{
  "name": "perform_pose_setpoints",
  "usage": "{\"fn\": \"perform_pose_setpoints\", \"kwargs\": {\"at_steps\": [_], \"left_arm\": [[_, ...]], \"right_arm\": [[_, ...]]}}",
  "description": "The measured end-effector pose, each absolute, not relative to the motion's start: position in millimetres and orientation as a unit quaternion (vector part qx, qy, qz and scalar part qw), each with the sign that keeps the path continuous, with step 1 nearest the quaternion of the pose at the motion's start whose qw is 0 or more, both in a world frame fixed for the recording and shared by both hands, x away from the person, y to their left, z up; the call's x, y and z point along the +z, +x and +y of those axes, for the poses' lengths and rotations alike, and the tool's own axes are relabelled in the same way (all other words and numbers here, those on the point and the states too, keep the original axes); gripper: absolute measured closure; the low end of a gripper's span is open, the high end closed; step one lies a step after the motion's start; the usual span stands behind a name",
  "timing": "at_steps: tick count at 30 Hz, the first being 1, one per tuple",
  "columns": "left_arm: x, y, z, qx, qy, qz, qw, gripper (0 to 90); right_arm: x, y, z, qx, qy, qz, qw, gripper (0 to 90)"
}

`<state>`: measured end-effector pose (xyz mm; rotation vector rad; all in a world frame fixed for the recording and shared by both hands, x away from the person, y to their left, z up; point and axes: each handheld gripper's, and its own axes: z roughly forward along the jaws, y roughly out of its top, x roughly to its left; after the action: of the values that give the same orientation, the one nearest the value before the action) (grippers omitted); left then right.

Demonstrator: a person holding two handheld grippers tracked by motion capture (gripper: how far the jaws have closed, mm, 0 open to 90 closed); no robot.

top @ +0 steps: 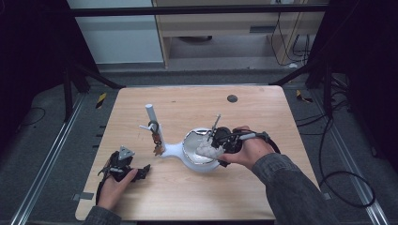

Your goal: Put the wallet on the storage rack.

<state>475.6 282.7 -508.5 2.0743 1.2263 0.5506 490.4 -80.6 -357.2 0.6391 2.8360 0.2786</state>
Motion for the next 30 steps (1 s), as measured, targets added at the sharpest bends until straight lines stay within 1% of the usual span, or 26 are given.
{"fn": "perform_pose_setpoints", "kwargs": {"at_steps": [19,30], "left_arm": [[-508.4,475.7,282.7,0.21,0.793,0.468,0.328,1.5],[-508.5,475.7,282.7,0.209,0.793,0.468,0.328,1.4]], "right_arm": [[-365.5,495.7,-60.7,0.092,0.216,0.967,0.104,31.3],[-368.3,499.5,-56.1,0.094,0.223,0.965,0.104,31.3]]}}
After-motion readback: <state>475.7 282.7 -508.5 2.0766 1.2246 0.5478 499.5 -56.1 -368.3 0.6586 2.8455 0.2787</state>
